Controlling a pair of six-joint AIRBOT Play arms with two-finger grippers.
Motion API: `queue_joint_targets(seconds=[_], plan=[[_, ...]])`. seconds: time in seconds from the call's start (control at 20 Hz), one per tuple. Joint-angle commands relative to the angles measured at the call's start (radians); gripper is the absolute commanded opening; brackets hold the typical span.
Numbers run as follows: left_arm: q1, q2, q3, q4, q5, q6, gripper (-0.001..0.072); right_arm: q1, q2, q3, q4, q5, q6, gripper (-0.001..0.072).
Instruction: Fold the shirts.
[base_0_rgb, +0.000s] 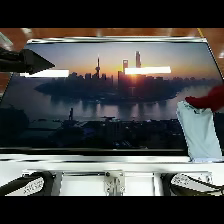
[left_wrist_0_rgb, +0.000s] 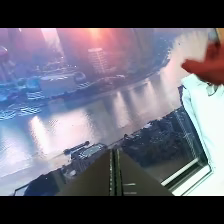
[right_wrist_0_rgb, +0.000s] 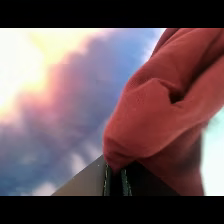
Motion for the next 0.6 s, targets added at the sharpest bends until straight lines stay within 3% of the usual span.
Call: queue_joint_targets(seconds=[0.0, 0.2, 0.3, 0.45, 0.55], plan=[[-0.002, 0.016, 0.0, -0.003, -0.007, 0.0, 0.0045, -0.101, -0.018, -0.031, -0.202, 0.171, 0.025, 0.0061], [-0.002, 0.016, 0.0, -0.002, -0.004, 0.0, 0.0045, -0.112, -0.017, -0.063, -0.321, 0.195, 0.042, 0.0061], [-0.002, 0.013, 0.0, -0.002, 0.006, 0.0, 0.0045, -0.111, -0.017, -0.061, -0.126, 0.096, 0.003, 0.006], [-0.003, 0.013, 0.0, -0.002, 0.015, 0.0, 0.0045, -0.11, -0.017, -0.061, 0.298, -0.13, -0.03, 0.006], [-0.003, 0.013, 0.0, -0.002, 0.016, 0.0, 0.0045, -0.088, -0.017, -0.051, 0.476, -0.248, -0.049, 0.006]])
